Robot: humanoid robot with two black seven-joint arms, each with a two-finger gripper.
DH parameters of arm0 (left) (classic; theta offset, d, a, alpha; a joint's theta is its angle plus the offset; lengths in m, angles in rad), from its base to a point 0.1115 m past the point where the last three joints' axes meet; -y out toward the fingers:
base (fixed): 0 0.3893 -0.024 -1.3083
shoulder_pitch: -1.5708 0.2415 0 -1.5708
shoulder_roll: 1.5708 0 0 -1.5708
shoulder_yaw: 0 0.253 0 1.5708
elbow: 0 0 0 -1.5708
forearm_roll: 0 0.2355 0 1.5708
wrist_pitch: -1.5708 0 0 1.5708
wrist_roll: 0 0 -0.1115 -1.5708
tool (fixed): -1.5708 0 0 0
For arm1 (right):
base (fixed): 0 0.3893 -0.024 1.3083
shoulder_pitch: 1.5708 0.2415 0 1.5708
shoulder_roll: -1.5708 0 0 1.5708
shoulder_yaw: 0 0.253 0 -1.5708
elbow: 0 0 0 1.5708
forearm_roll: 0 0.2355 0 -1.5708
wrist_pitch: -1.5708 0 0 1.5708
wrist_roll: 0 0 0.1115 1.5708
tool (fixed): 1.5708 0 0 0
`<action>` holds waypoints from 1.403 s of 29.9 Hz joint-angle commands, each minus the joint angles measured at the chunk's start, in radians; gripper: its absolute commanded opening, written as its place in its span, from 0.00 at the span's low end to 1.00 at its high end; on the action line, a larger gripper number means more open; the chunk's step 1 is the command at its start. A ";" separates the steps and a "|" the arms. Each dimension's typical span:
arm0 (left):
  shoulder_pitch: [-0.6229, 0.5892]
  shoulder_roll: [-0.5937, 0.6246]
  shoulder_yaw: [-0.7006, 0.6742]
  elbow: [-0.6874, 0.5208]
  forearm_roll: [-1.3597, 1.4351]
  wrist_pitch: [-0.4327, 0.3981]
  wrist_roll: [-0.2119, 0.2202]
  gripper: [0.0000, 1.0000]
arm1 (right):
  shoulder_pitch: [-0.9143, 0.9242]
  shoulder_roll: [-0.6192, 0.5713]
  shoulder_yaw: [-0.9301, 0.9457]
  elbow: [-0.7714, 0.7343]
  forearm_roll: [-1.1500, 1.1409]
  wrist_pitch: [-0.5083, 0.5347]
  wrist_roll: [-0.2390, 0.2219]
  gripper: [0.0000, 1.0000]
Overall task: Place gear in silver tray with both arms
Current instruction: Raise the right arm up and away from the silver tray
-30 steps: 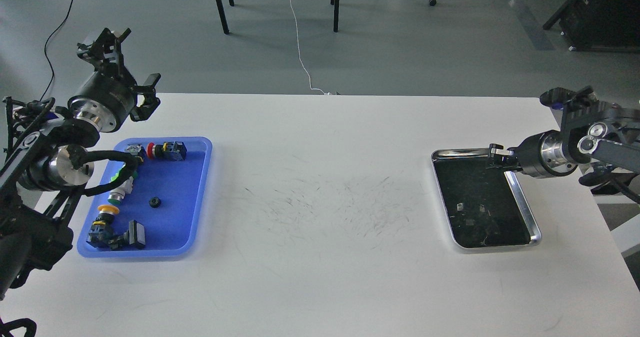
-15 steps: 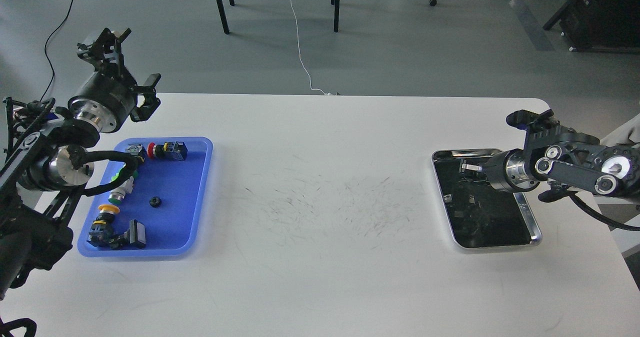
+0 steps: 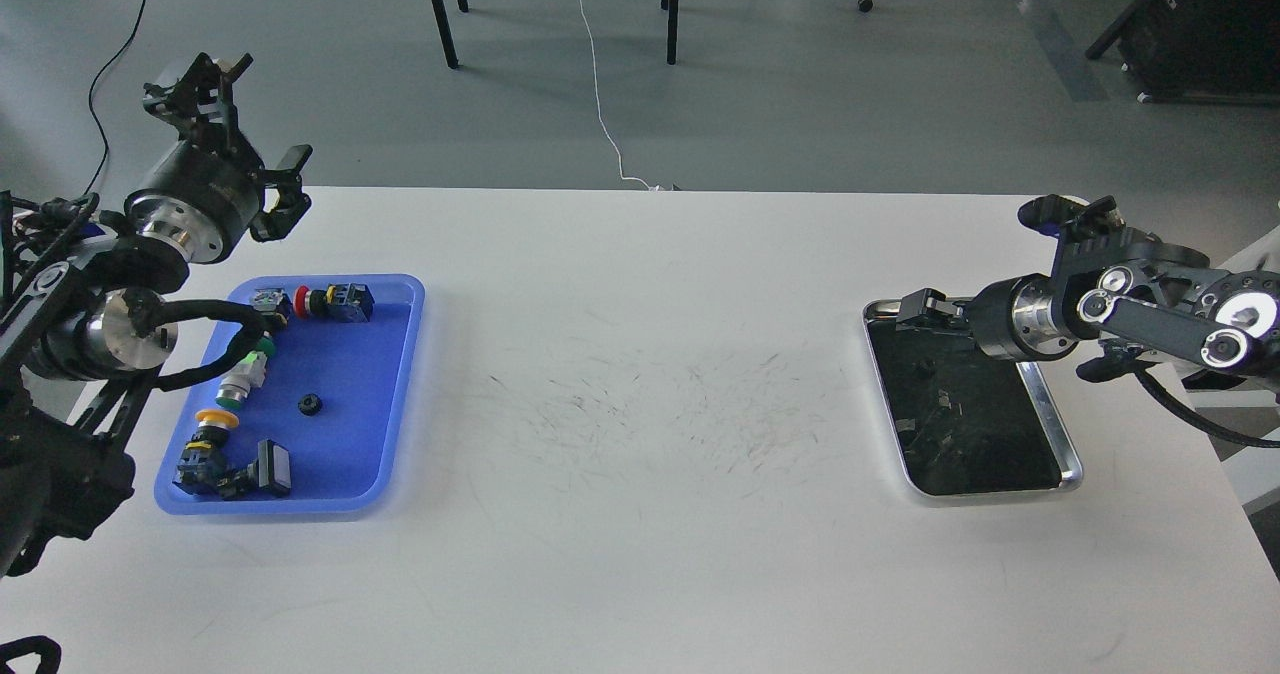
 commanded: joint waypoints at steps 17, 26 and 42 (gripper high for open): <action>0.048 0.115 -0.032 -0.015 0.003 0.049 0.001 0.98 | -0.129 0.028 0.802 -0.131 0.768 0.007 0.008 0.95; 0.037 0.118 -0.035 -0.021 -0.001 0.046 0.005 0.98 | -0.169 0.061 0.885 -0.162 0.967 0.056 0.003 0.95; 0.095 0.164 -0.066 -0.011 -0.001 0.043 0.000 0.98 | -0.294 0.067 1.003 -0.159 0.974 0.101 0.016 0.97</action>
